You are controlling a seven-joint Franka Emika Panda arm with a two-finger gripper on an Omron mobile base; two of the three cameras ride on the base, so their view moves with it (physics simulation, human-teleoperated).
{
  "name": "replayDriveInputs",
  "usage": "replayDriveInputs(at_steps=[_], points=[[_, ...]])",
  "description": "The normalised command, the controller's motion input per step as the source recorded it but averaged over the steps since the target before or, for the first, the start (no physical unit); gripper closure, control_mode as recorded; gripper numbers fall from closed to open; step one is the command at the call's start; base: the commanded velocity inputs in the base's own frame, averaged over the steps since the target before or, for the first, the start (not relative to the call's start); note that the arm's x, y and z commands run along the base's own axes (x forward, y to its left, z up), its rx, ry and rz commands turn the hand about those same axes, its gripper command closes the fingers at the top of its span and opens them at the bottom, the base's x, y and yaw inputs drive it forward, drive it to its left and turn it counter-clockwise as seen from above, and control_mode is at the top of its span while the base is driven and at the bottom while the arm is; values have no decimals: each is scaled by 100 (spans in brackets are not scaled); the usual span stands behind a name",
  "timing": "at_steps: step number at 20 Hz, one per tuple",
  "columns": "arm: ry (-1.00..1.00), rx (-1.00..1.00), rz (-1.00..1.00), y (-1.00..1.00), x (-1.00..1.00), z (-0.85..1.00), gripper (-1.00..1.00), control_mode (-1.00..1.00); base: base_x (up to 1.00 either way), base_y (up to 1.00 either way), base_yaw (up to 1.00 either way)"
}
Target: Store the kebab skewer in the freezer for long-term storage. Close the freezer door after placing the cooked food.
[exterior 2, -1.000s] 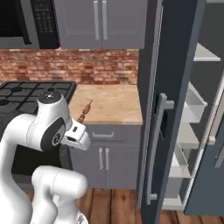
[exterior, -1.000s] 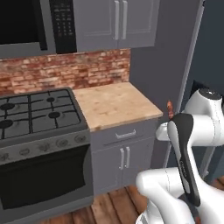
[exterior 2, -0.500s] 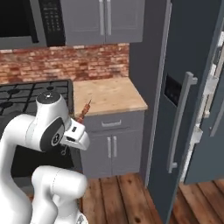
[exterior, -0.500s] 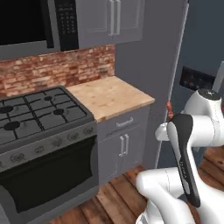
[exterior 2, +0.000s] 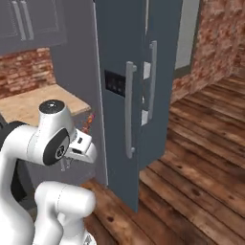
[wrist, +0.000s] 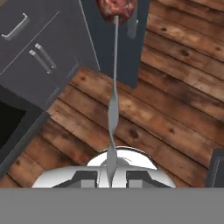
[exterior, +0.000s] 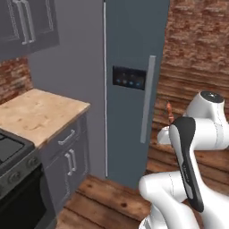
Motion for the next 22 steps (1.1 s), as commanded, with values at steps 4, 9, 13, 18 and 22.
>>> replayDriveInputs(at_steps=[4,9,13,18,22], points=[[0,0,0,0,0,0,100,100,-11,0,-90],[0,0,0,0,0,0,100,100,-1,-5,-79],[0,0,0,0,0,0,100,100,11,-7,-49],[0,0,0,0,0,0,100,100,43,0,-8],[0,0,0,0,0,0,100,100,63,0,1]])
